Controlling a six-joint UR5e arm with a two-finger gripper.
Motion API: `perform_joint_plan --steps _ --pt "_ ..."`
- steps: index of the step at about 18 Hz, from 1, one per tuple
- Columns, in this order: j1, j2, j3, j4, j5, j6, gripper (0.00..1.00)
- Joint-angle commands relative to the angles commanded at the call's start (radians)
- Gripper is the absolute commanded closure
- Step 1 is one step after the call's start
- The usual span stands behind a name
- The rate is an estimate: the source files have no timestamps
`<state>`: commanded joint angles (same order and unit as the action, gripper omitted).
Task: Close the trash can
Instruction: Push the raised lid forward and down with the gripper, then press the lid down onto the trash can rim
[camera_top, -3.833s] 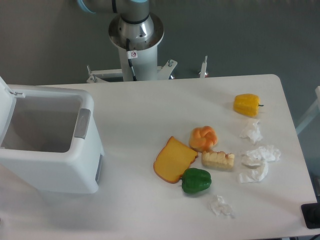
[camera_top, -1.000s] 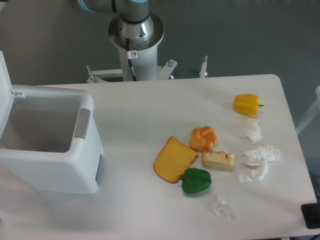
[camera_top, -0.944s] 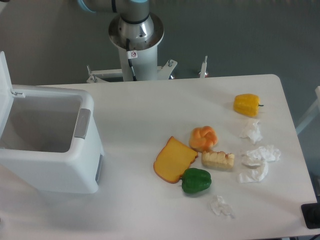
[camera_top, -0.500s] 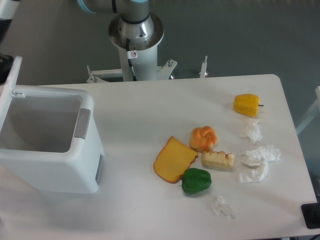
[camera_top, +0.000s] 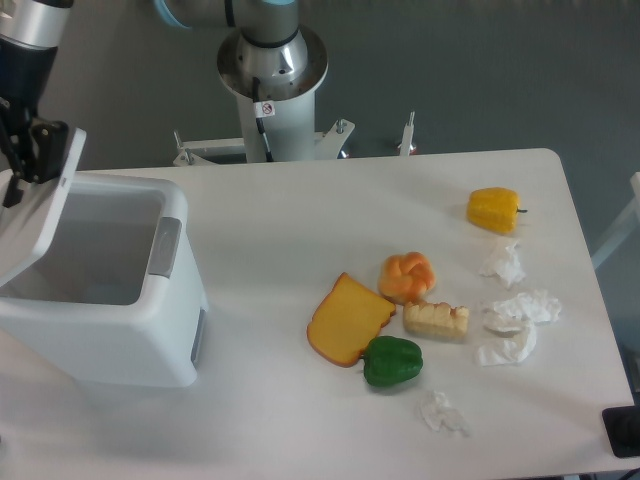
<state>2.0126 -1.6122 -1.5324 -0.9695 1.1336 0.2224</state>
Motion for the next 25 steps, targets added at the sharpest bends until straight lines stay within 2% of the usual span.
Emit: perform_joint_plan --steps 6,11,16,25 --pt "0.023 -0.002 -0.020 0.002 0.005 0.008 0.00" --pt "0.044 -0.003 -0.040 -0.002 0.008 0.075 0.00" --pt "0.080 -0.008 -0.040 -0.002 0.006 0.077 0.00" --pt "0.089 -0.028 -0.060 -0.003 0.005 0.074 0.00"
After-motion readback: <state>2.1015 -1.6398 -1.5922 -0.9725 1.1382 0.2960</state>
